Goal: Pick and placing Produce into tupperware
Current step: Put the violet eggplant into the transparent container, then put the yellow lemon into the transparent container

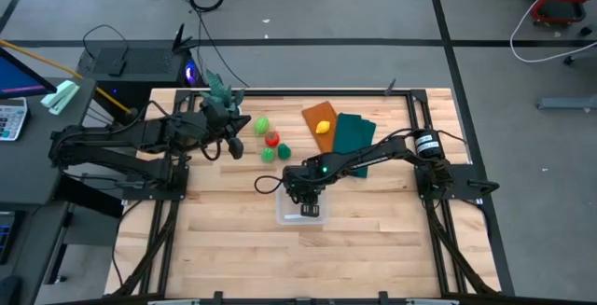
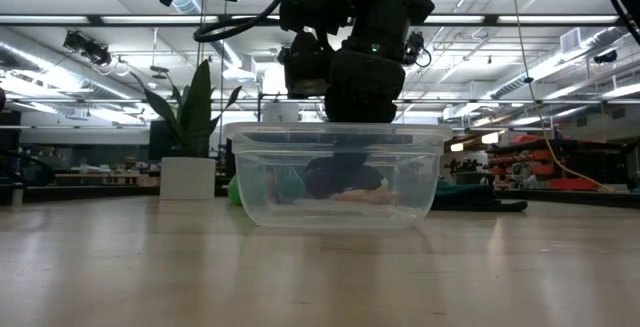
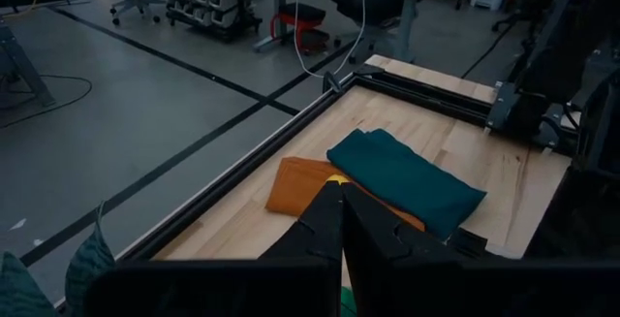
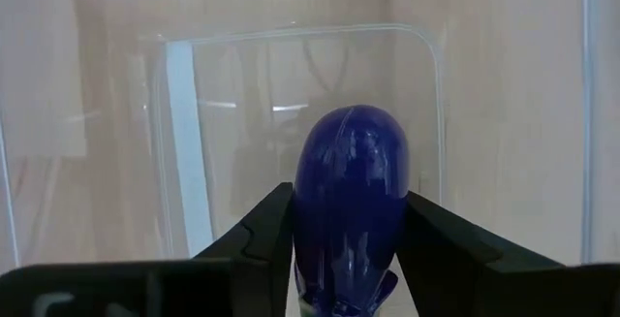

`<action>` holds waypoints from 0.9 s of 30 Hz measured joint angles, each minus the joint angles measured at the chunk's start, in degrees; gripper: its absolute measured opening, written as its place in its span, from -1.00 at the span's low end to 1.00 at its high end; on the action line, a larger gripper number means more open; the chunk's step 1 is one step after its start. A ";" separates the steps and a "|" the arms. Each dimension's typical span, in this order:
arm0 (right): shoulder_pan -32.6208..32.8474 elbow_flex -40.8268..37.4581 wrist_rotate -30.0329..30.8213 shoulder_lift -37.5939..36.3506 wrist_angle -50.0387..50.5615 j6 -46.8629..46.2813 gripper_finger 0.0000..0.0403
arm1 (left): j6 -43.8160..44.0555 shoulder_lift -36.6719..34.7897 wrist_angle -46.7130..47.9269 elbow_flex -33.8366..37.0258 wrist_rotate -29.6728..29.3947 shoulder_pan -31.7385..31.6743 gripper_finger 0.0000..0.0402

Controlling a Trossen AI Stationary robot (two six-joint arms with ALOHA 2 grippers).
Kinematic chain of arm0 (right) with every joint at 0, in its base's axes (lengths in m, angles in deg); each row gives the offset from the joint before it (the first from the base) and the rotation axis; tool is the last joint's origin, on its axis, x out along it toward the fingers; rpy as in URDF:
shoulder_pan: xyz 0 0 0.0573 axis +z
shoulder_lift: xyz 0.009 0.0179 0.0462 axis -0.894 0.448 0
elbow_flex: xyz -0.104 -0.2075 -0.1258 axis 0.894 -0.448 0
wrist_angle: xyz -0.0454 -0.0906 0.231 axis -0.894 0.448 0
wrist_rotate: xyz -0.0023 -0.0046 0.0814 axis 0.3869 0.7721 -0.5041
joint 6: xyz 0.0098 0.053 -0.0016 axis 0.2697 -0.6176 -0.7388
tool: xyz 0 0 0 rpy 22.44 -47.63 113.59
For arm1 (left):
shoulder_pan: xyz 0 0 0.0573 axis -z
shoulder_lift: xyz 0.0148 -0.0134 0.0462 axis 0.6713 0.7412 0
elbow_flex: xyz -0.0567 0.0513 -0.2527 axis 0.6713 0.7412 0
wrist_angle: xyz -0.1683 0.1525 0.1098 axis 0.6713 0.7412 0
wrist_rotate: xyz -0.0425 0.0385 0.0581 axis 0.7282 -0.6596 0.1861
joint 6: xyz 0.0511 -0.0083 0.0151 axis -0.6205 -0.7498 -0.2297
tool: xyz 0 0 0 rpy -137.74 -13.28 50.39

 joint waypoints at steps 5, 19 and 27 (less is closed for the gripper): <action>0.00 0.00 0.86 0.00 0.05 -0.01 -0.30 | 0.02 0.00 0.01 0.00 0.00 -0.02 -0.90; 0.00 0.00 4.26 -0.13 1.60 -0.09 -0.25 | 0.02 0.00 -0.01 0.00 0.00 -0.02 -0.95; -0.09 0.01 4.71 -0.90 2.45 -0.02 -0.26 | 0.04 0.02 -0.01 0.00 0.00 -0.02 -0.90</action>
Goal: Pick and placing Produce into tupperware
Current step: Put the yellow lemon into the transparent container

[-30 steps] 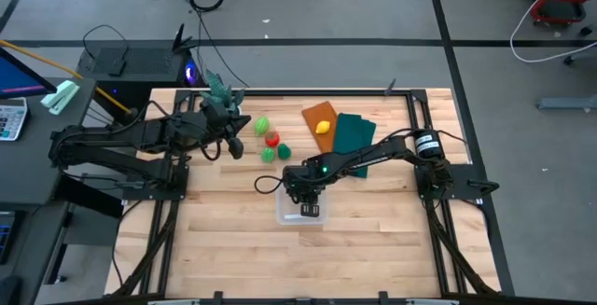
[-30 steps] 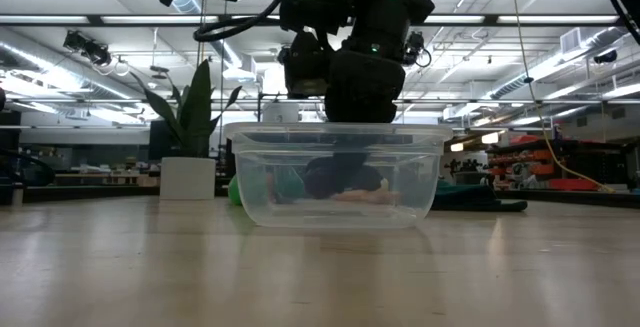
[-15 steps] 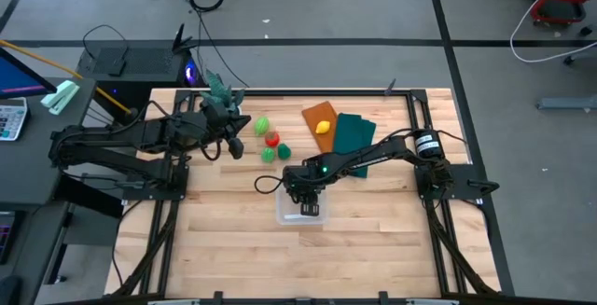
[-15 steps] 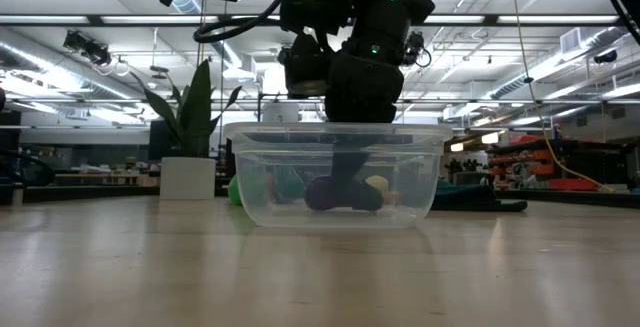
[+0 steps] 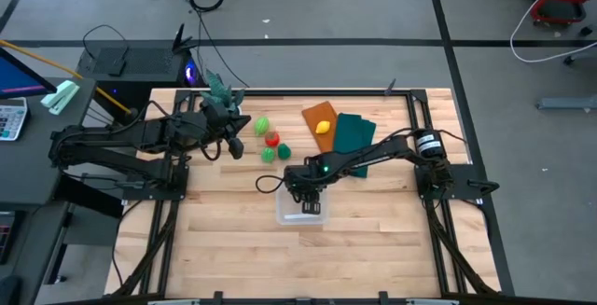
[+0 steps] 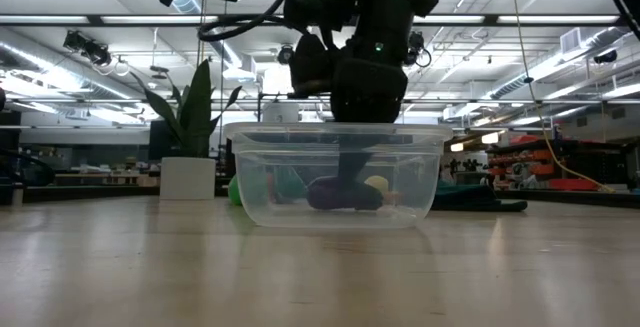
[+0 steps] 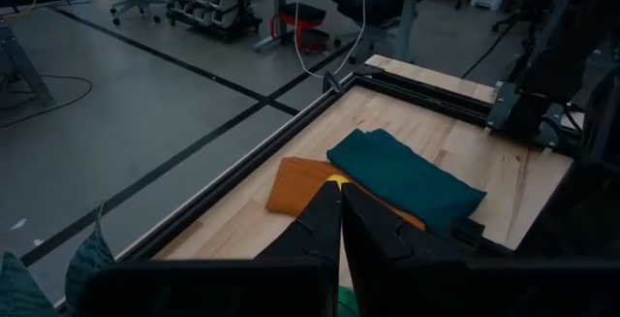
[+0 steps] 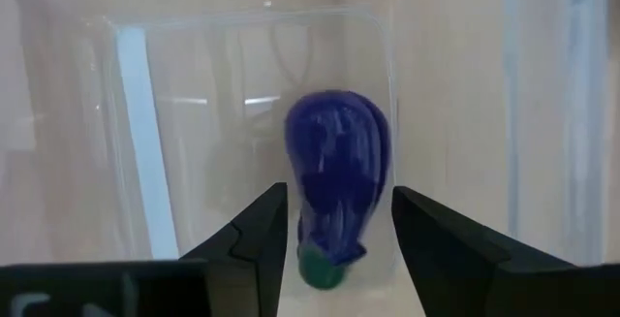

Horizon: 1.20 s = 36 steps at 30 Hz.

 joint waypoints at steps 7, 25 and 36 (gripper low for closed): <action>0.00 -0.01 1.32 -2.88 1.70 0.04 -0.26 | 0.01 0.04 0.09 -0.02 0.00 0.00 -0.96; -3.39 0.01 10.33 -20.32 20.50 -5.90 -0.26 | 0.01 0.04 0.91 -0.02 -0.02 0.00 -0.92; -12.37 -1.72 10.38 -20.63 25.42 -0.43 -0.26 | 0.03 0.07 0.90 -0.02 -0.02 0.00 -0.90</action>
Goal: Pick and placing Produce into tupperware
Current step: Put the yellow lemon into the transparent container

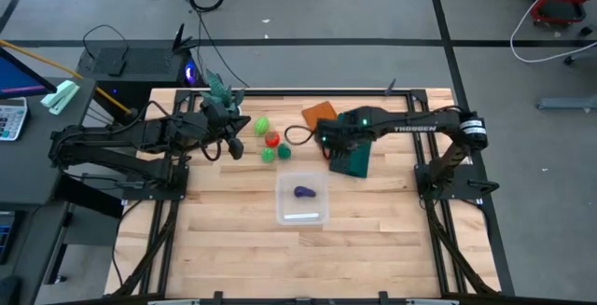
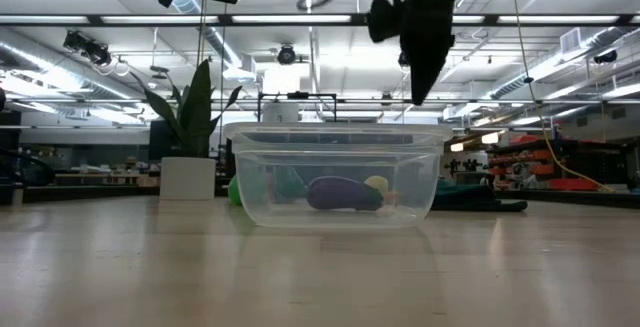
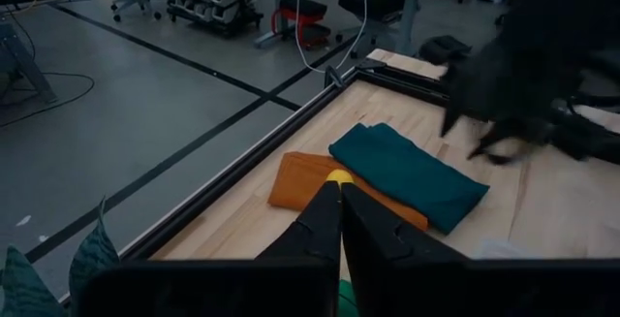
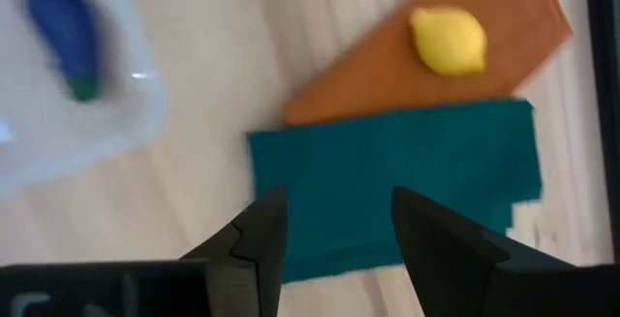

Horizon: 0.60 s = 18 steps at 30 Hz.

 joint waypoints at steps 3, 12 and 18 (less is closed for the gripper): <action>-3.85 -1.85 -0.95 0.00 -0.14 2.16 -0.26 | -0.02 0.00 -0.02 0.00 0.02 0.00 -0.88; -13.92 -6.32 -6.93 0.02 -3.52 15.95 -0.26 | 0.02 0.11 -0.08 0.00 0.00 -0.20 -0.93; -17.94 -6.35 -10.92 0.02 -9.10 29.37 -0.26 | 0.10 0.11 -0.09 0.00 0.00 -0.17 -0.90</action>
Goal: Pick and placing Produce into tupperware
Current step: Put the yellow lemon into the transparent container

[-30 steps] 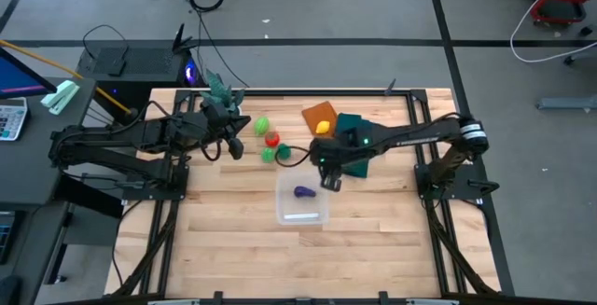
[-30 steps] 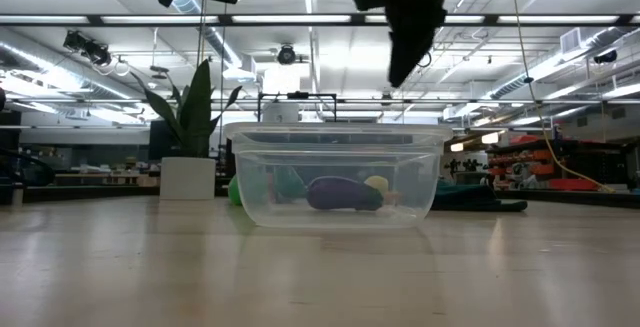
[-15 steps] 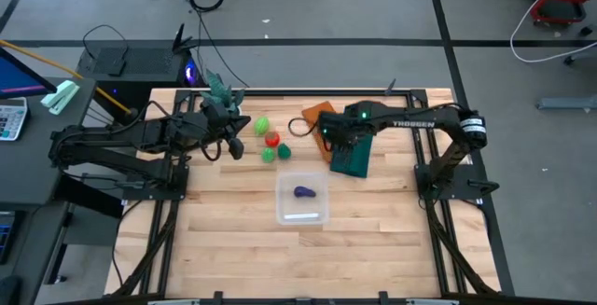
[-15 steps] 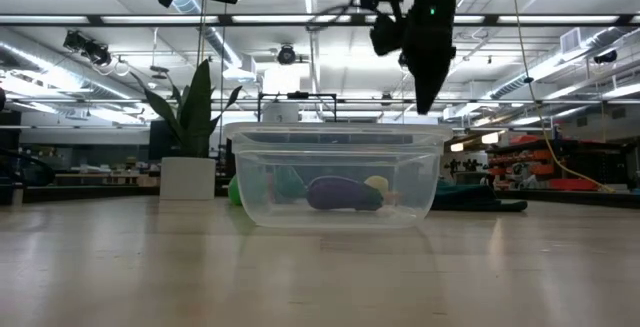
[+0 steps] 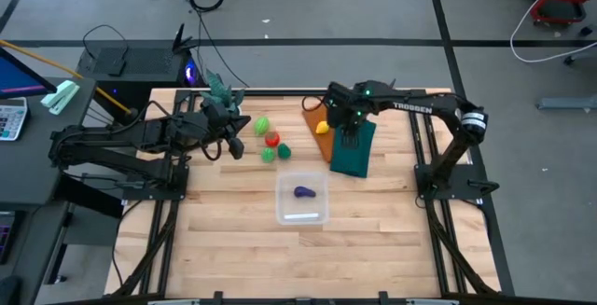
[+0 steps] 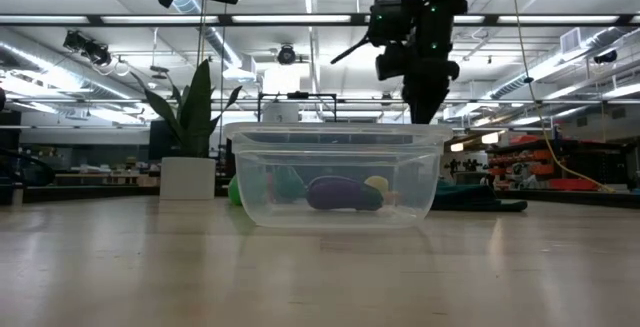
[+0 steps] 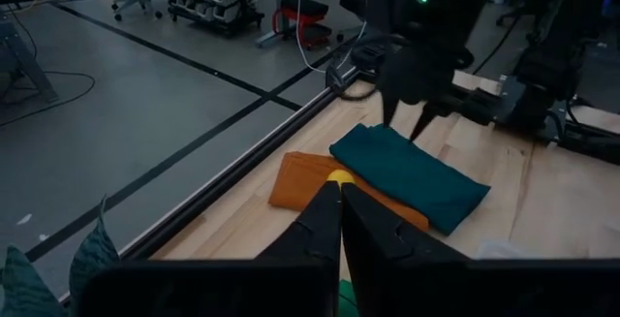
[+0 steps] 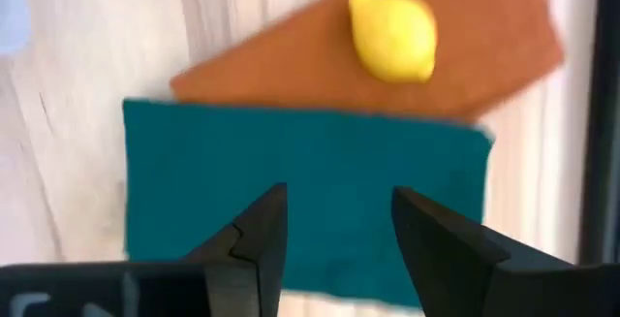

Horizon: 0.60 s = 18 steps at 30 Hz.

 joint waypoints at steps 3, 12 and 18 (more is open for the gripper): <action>-1.71 0.00 -1.44 0.02 -3.23 4.26 -0.26 | -0.04 0.00 -0.01 0.00 -0.01 0.00 -0.88; -5.40 0.00 -7.24 3.87 -9.12 12.26 -0.26 | 0.31 0.01 -0.02 0.00 -0.03 0.00 -0.93; -6.20 0.17 -10.58 7.55 -13.49 13.54 -0.26 | 0.33 0.00 -0.15 0.00 -0.04 0.00 -0.92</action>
